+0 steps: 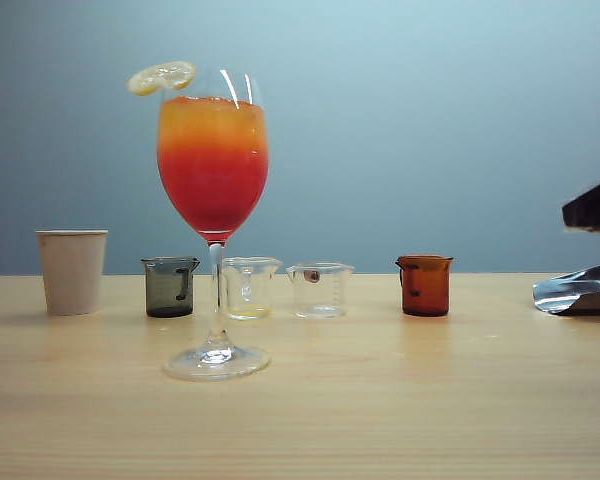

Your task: Pick up the lemon slice from the paper cup on the left and carefully insert it into the rim of the goblet.

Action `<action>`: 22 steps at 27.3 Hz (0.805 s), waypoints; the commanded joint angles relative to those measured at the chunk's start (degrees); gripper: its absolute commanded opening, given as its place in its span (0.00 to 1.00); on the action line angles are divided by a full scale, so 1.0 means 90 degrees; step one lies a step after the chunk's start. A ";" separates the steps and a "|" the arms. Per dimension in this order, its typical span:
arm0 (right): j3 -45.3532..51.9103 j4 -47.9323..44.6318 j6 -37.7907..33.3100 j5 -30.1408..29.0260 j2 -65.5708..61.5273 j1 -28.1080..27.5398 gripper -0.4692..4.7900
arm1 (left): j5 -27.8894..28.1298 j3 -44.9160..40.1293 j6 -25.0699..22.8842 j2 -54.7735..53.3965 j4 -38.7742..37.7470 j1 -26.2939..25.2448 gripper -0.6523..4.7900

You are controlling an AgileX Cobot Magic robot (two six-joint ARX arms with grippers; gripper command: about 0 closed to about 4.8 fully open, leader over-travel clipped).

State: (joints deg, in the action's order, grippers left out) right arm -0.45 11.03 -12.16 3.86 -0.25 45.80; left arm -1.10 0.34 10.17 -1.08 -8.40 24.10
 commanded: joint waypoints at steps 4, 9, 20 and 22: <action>-0.0017 0.0041 0.0019 0.0053 0.0019 0.0007 0.13 | -0.0185 0.0019 0.0104 0.0002 0.0034 0.0005 0.11; -0.0017 0.0041 0.0019 0.0051 0.0019 0.0007 0.13 | -0.0185 0.0019 0.0104 0.0002 0.0034 0.0005 0.11; 0.0044 -0.0102 0.0019 0.0029 0.0019 -0.2487 0.13 | -0.0680 0.0019 0.0087 0.0112 0.0053 -0.2705 0.11; 0.0044 -0.0104 0.0019 0.0032 0.0019 -0.2929 0.13 | -0.0612 0.0019 0.0090 0.0112 0.0027 -0.3169 0.11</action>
State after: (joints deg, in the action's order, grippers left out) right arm -0.27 10.39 -12.05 3.88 -0.10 21.02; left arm -6.90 0.45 11.11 0.01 -8.36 -3.20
